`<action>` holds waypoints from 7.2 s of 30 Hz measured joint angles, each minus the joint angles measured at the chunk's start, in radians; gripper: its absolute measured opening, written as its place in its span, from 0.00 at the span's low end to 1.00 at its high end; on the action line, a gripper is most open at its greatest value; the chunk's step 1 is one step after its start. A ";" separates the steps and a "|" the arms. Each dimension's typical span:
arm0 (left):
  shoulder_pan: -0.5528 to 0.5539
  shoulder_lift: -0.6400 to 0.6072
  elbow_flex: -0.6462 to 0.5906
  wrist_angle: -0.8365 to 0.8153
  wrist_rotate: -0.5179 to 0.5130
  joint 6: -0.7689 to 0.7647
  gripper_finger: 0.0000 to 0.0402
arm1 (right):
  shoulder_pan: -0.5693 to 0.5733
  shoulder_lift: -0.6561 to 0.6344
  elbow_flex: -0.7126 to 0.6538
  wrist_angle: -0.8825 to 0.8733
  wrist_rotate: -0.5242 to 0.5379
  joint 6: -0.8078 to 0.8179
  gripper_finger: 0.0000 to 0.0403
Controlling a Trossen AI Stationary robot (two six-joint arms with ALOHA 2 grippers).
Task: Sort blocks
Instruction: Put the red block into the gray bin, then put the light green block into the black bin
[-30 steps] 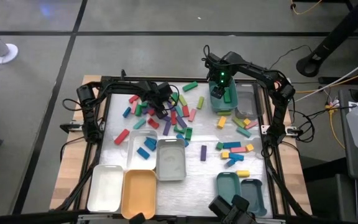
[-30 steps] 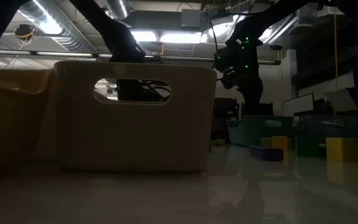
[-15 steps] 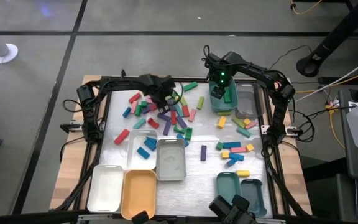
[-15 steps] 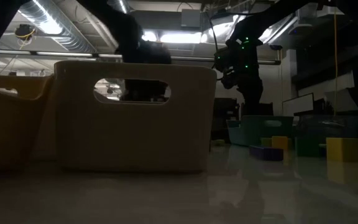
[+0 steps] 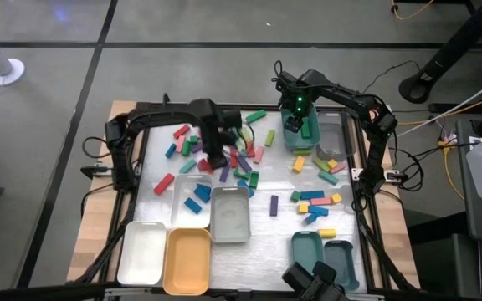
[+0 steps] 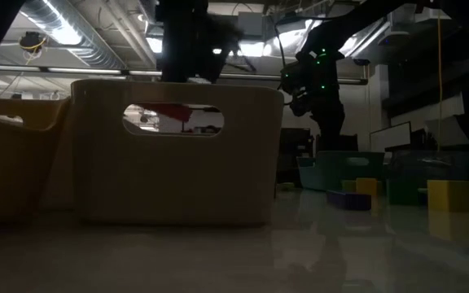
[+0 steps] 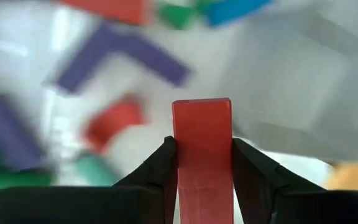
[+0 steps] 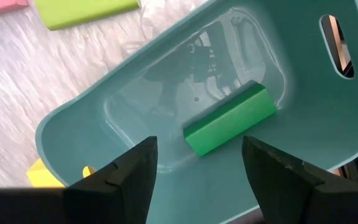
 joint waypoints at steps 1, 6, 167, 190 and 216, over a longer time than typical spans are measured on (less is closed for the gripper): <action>-0.026 0.000 0.000 0.016 0.023 -0.009 0.26 | 0.000 0.000 0.000 0.000 0.000 0.000 0.58; -0.161 -0.001 0.000 0.131 0.070 -0.028 0.28 | 0.000 0.000 0.000 -0.032 0.000 -0.012 0.58; -0.094 -0.478 -0.601 0.841 -0.212 0.080 0.48 | 0.427 0.031 -0.109 0.360 0.043 -0.724 0.29; -0.094 -0.479 -0.601 0.820 -0.212 0.139 0.48 | 0.425 0.053 -0.134 0.360 0.081 -0.561 0.29; -0.094 -0.504 -0.601 0.748 -0.212 0.112 0.48 | 0.424 0.031 -0.189 0.439 0.288 -0.493 0.59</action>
